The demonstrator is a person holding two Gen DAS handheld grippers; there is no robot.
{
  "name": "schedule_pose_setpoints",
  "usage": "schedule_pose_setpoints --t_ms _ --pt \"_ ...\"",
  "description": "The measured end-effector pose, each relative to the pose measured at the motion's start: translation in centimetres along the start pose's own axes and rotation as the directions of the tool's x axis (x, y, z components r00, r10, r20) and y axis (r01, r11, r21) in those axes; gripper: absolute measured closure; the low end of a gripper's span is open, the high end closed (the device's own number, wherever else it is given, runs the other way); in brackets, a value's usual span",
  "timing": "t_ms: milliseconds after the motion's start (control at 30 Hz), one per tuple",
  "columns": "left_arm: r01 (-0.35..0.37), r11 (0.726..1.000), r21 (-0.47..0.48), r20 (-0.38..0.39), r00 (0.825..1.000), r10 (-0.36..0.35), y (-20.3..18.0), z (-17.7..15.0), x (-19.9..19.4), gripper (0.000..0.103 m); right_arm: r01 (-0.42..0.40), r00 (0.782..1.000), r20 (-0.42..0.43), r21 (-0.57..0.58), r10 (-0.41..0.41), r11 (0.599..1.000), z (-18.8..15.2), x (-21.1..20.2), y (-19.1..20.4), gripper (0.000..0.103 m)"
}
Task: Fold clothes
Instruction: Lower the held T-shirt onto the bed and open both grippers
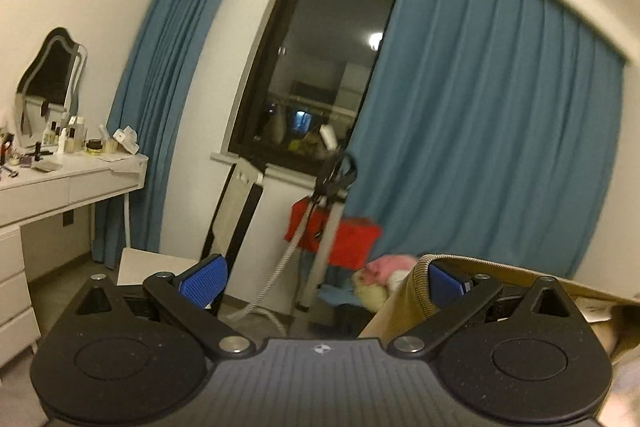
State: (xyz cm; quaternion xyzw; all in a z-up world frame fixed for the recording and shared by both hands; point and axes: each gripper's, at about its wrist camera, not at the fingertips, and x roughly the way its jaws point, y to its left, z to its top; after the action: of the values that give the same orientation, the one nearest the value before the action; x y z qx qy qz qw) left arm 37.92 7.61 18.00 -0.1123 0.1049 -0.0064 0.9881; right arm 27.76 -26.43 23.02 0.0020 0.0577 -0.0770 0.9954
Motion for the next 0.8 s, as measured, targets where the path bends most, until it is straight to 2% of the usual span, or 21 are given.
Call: schedule_pose_setpoints --t_ms 100,200,267,333,400,433,500,600,633,667,700,800 --pt "-0.017 0.999 0.043 -0.070 0.997 0.020 -0.5 -5.3 9.5 0.000 0.019 0.999 -0.048 0.017 -0.018 1.000 -5.0 8.2 0.2 0.021" --pt "-0.033 0.995 0.097 -0.167 0.985 0.049 -0.5 -11.5 18.3 0.000 0.034 0.993 -0.110 0.031 -0.030 0.999 -10.3 15.9 0.6 0.021" --pt "-0.023 0.993 0.117 -0.252 0.966 0.052 -0.2 -15.8 23.1 0.001 0.037 0.985 -0.171 0.039 -0.030 0.999 -14.5 20.3 1.2 0.021" --pt "-0.005 0.992 0.124 -0.341 0.939 0.047 0.4 -19.1 26.8 0.001 0.036 0.962 -0.271 0.061 -0.018 0.997 -18.5 23.6 1.0 0.021" --pt "0.018 0.991 0.134 -0.434 0.900 0.042 1.3 -22.1 30.0 0.002 0.028 0.925 -0.379 0.062 -0.002 0.998 -21.9 26.6 0.6 0.021" --pt "0.031 0.988 0.149 -0.478 0.877 0.045 1.4 -23.0 31.2 0.002 0.006 0.897 -0.442 0.049 0.017 0.999 -23.1 27.8 0.8 0.021" --pt "0.065 0.982 0.179 -0.560 0.827 0.048 1.3 -24.2 32.9 0.002 -0.047 0.820 -0.570 0.022 0.051 0.999 -25.2 29.9 1.3 0.022" --pt "0.148 0.968 0.202 -0.682 0.730 0.030 0.8 -24.9 34.2 0.001 -0.159 0.724 -0.680 0.001 0.117 0.987 -25.4 31.2 2.7 0.022" --pt "0.166 0.963 0.211 -0.697 0.717 0.029 0.5 -24.7 33.9 0.001 -0.197 0.688 -0.713 -0.003 0.136 0.980 -25.4 31.6 3.2 0.022" --pt "0.180 0.959 0.220 -0.702 0.712 0.027 0.2 -24.4 33.6 0.001 -0.235 0.649 -0.745 -0.005 0.153 0.972 -25.4 32.1 3.7 0.021" --pt "0.195 0.954 0.229 -0.706 0.707 0.025 -0.1 -24.1 33.3 0.000 -0.255 0.651 -0.742 -0.011 0.163 0.967 -24.9 31.8 4.4 0.021" --pt "0.210 0.948 0.238 -0.667 0.745 0.003 -0.5 -22.9 31.0 0.000 -0.309 0.663 -0.724 -0.034 0.190 0.951 -23.3 30.9 6.8 0.021"
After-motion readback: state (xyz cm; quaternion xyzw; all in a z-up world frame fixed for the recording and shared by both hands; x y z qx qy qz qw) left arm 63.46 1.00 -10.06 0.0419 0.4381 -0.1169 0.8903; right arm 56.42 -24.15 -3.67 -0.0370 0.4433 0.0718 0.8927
